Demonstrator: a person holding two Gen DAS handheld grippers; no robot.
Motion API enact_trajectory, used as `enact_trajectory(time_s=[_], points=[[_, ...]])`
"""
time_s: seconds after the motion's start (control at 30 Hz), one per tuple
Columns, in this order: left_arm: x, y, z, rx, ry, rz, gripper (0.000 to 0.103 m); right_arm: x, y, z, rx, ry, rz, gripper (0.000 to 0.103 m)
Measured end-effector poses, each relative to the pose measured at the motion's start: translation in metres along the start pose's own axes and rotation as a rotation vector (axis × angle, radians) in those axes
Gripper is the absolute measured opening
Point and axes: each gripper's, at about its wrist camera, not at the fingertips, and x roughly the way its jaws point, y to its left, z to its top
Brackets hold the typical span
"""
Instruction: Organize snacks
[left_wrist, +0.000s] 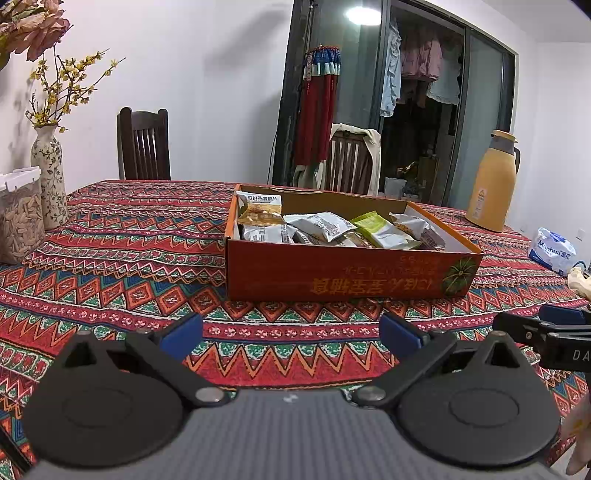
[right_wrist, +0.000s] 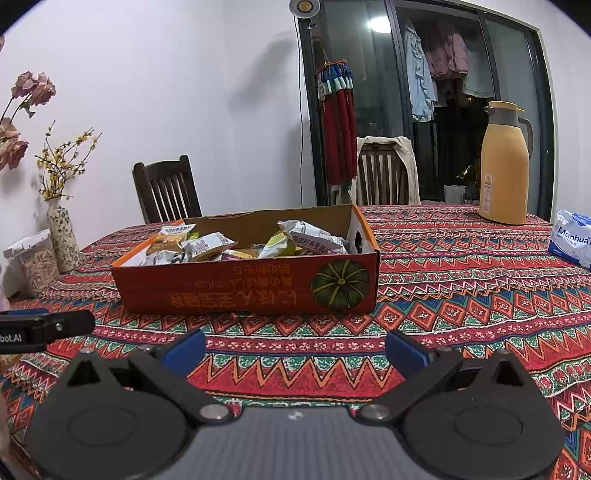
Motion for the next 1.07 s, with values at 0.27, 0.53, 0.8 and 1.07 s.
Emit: enact_trajectory(time_s=[0.27, 0.53, 0.8, 1.07], points=[[-0.0002, -0.0001, -0.0001, -0.001, -0.001, 0.000, 0.103, -0.0002, 0.0000, 0.0002, 0.000, 0.000, 0.000, 0.103], [0.0001, -0.0010, -0.0003, -0.004, 0.002, -0.002, 0.103, -0.0004, -0.0001, 0.0004, 0.000, 0.001, 0.000, 0.103], [0.0003, -0.0005, -0.0003, -0.006, -0.001, -0.007, 0.103, -0.0002, -0.0004, -0.0004, 0.000, 0.002, -0.001, 0.103], [-0.0022, -0.0014, 0.0013, 0.002, -0.014, -0.020, 0.103, -0.0002, -0.0002, -0.0001, 0.000, 0.003, 0.000, 0.103]])
